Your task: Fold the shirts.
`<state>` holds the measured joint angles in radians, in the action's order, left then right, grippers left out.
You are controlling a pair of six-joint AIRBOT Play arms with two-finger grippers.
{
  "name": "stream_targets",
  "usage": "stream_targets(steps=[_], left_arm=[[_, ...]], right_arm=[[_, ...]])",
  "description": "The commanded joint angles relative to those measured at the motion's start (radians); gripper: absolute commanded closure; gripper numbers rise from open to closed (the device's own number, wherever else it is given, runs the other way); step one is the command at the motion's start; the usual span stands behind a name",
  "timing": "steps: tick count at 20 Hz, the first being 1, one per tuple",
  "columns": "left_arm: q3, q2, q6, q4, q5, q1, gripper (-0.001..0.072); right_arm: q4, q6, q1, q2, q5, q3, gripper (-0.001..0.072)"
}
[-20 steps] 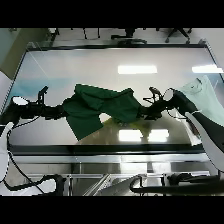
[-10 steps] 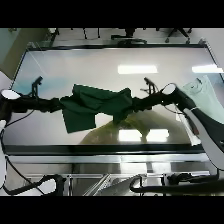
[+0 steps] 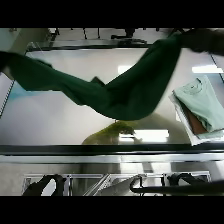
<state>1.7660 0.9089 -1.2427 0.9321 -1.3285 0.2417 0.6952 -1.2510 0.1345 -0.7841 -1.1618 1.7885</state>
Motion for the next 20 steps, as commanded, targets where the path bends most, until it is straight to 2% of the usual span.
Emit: stream_targets(steps=[1,3,6,12,16,18,19,20], left_arm=[[0.160,-0.100,-0.019,0.143,0.015,0.000,0.0695],[0.179,-0.105,-0.035,0.229,0.016,0.000,0.0696],[0.127,-0.036,-0.034,0.217,0.013,-0.006,0.0695],[-0.127,0.246,-0.022,0.220,0.047,-0.090,0.0695],[-0.304,0.439,0.026,0.220,0.121,-0.137,0.0695],[-0.337,0.527,0.047,0.220,0.165,-0.150,0.0695],[-0.336,0.566,0.050,0.220,0.169,-0.154,0.0695],[-0.334,0.600,0.051,0.220,0.167,-0.154,0.0695]], right_arm=[[0.001,0.037,0.090,0.069,0.032,0.120,0.0691],[0.003,0.041,0.096,0.050,0.023,0.123,0.0690],[0.003,0.041,0.094,-0.055,-0.023,0.121,0.0690],[0.003,0.025,0.047,-0.430,-0.131,0.077,0.0689],[0.003,0.040,-0.059,-0.711,-0.113,0.034,0.0689],[0.003,0.040,-0.113,-0.824,-0.030,0.034,0.0688],[0.000,0.040,-0.134,-0.859,0.021,0.034,0.0678],[0.000,0.041,-0.145,-0.877,0.056,0.034,0.0579]])
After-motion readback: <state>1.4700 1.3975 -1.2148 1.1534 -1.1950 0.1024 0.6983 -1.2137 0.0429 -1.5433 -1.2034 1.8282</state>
